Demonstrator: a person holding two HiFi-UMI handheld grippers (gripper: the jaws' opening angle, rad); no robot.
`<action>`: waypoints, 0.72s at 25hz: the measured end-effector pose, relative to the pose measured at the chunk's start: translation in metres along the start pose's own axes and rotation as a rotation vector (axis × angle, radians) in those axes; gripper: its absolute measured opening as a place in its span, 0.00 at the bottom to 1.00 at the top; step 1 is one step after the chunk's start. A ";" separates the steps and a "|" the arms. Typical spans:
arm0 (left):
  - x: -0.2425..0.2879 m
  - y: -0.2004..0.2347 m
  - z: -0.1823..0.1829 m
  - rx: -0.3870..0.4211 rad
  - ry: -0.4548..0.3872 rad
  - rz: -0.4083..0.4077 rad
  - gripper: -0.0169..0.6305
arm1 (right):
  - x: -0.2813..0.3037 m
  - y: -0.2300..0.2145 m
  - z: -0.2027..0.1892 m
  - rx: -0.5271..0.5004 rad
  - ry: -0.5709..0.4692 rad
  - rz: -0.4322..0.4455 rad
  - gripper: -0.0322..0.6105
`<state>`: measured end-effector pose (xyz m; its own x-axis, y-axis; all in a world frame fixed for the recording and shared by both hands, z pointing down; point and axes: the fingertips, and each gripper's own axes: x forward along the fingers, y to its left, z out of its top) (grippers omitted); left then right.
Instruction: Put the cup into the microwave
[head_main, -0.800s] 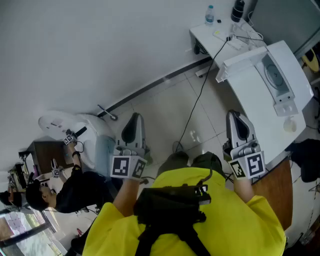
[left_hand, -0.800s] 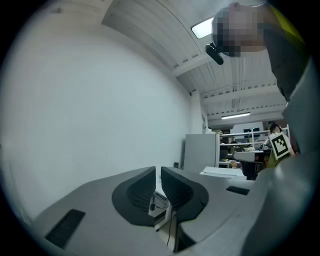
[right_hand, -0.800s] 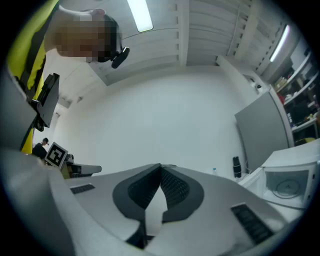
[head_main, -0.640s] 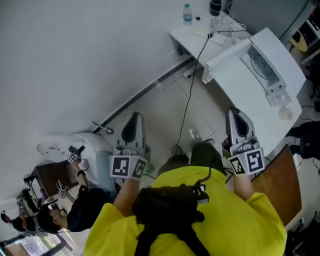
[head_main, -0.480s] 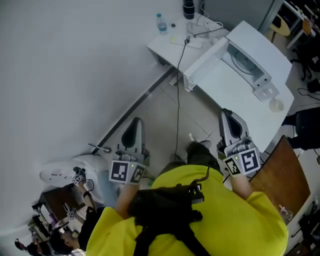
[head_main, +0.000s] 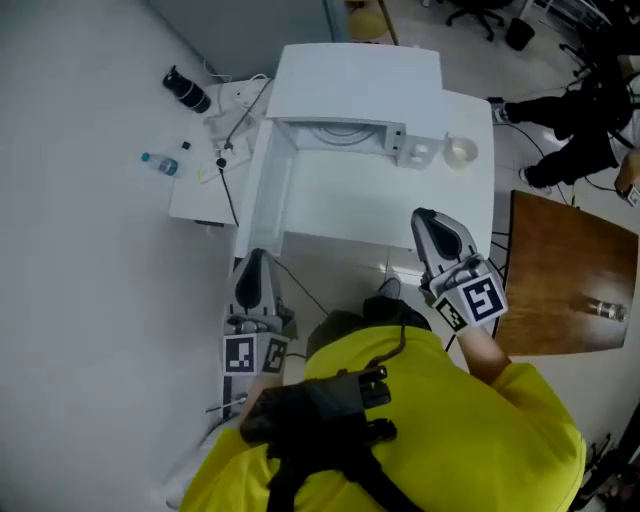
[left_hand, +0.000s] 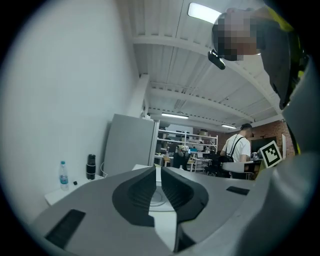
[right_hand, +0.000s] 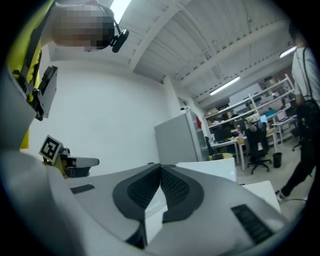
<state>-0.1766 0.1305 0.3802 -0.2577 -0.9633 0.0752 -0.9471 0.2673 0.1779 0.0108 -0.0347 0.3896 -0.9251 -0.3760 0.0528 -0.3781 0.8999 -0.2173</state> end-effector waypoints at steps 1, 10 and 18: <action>0.019 -0.008 -0.003 0.001 0.011 -0.037 0.07 | -0.004 -0.014 0.001 0.005 -0.001 -0.046 0.06; 0.134 -0.052 -0.025 0.051 0.078 -0.348 0.21 | -0.014 -0.091 -0.013 0.024 0.024 -0.360 0.18; 0.181 -0.088 -0.060 0.131 0.197 -0.616 0.41 | 0.003 -0.090 -0.005 0.007 -0.018 -0.496 0.18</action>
<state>-0.1286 -0.0658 0.4373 0.3671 -0.9130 0.1780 -0.9287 -0.3488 0.1262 0.0415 -0.1158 0.4139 -0.6333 -0.7622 0.1344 -0.7721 0.6104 -0.1769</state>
